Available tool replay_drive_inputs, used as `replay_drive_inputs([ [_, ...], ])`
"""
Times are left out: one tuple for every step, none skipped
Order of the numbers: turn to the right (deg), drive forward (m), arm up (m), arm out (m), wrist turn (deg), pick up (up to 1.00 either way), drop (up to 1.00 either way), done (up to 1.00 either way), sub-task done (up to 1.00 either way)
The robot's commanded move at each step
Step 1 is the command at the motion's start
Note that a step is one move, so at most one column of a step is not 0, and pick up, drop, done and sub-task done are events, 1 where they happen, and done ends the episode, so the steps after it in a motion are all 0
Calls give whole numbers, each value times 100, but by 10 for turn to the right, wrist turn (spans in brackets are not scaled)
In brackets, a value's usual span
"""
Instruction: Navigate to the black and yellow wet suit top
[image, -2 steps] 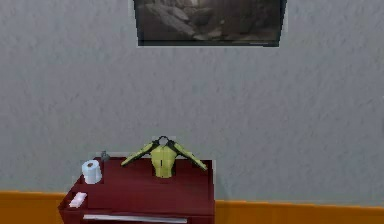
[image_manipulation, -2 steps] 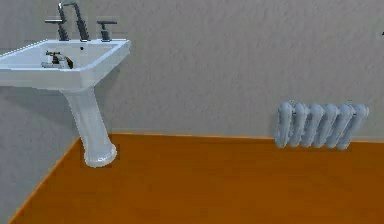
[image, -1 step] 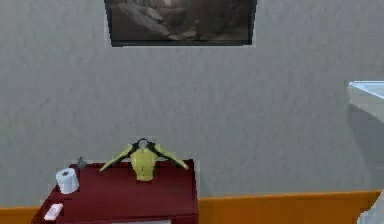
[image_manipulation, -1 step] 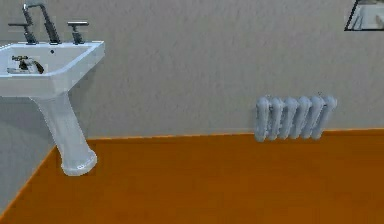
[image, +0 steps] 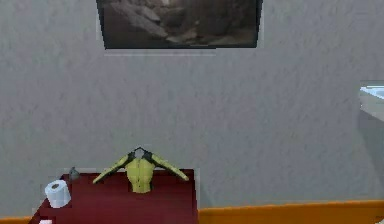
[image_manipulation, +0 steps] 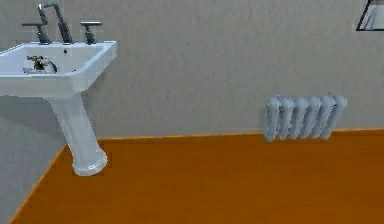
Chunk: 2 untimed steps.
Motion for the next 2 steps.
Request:
replay_drive_inputs([
  [-150, 0, 0, 0, 0, 0, 0, 0, 0],
  [0, 0, 0, 0, 0, 0, 0, 100, 0],
])
